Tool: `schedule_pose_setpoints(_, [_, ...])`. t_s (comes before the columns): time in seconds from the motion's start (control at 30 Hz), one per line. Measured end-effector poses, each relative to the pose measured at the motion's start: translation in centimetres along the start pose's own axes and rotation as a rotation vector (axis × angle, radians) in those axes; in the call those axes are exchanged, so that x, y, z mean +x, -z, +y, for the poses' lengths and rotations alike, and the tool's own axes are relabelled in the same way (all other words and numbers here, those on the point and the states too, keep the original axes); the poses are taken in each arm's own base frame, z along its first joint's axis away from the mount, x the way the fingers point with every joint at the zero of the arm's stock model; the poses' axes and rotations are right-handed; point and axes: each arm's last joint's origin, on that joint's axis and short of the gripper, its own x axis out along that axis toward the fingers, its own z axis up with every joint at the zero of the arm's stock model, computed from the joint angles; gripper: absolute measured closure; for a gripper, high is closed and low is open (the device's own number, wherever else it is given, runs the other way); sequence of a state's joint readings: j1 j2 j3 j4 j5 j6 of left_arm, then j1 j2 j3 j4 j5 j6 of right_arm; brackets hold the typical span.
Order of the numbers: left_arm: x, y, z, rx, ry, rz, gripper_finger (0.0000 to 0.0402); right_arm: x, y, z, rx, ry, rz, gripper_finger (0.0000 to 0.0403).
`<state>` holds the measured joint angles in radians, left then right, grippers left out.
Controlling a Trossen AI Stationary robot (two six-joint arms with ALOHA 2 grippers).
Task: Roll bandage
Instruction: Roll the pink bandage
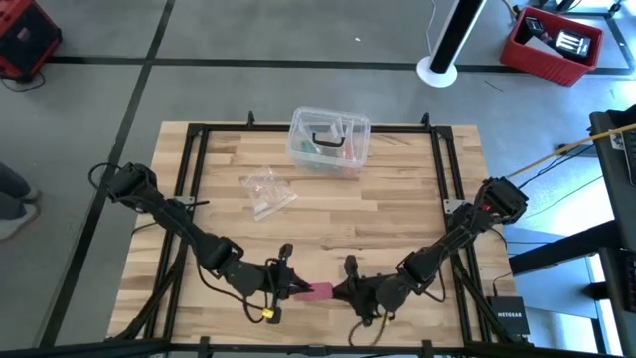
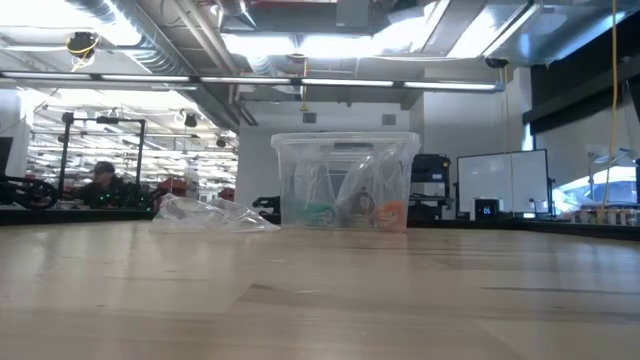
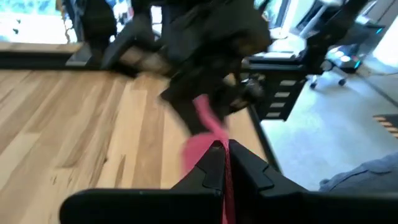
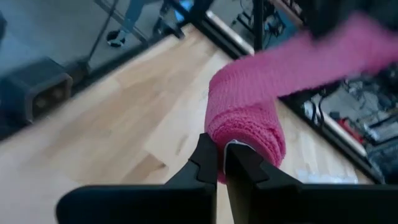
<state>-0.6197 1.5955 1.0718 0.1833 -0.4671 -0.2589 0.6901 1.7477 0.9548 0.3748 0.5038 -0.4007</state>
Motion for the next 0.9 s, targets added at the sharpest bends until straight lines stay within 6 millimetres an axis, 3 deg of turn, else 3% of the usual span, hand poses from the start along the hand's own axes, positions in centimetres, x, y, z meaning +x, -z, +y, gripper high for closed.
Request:
schedule_pose_setpoints(0.33, [0.6, 0.0, 1.5, -0.02, -0.049, 0.033, 0.0397, -0.5, -2.7, 0.2, -0.09, 0.004, -0.052, 0.039])
schedule_pose_setpoints(0.9, [1.1, 0.6, 1.6, -0.166, 0.056, 0.104, 0.0396, -0.8, -3.9, 0.4, -0.188, 0.041, -0.068, 0.0388])
